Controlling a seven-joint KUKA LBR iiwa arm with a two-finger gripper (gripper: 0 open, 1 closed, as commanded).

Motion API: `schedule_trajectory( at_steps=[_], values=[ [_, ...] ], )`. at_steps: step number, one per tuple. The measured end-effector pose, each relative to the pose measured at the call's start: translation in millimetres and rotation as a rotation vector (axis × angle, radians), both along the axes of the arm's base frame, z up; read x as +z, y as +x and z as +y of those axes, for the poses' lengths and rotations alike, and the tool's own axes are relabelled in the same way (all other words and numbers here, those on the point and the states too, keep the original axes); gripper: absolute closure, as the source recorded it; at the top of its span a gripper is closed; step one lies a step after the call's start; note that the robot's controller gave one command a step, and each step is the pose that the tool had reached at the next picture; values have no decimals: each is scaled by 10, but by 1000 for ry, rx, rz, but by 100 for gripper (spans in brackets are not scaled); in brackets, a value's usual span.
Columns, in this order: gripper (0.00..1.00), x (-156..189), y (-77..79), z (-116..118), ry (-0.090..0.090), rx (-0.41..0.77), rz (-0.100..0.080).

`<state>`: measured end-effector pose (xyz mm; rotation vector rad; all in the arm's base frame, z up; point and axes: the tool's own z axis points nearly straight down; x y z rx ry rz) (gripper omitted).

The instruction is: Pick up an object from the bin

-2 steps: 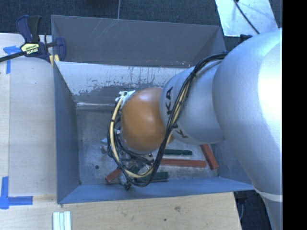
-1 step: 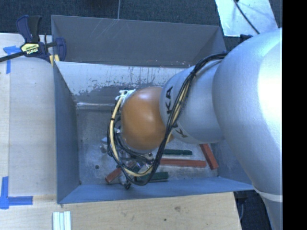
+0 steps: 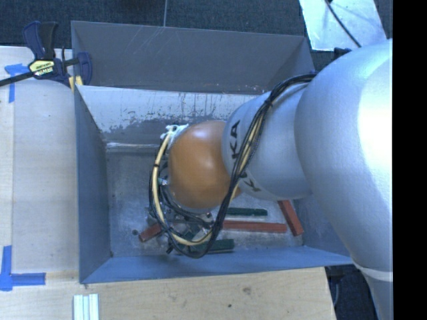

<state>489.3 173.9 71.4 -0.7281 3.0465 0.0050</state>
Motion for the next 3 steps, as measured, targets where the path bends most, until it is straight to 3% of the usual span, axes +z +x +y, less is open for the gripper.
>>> schedule_trajectory(
  at_steps=[1, 2, 3],
  values=[
    [100, 744, 23, 8, -2, -3, -1],
    [100, 828, 35, 10, -3, -7, 4],
    [100, 1240, 52, 14, -3, -10, 1]
  ],
)
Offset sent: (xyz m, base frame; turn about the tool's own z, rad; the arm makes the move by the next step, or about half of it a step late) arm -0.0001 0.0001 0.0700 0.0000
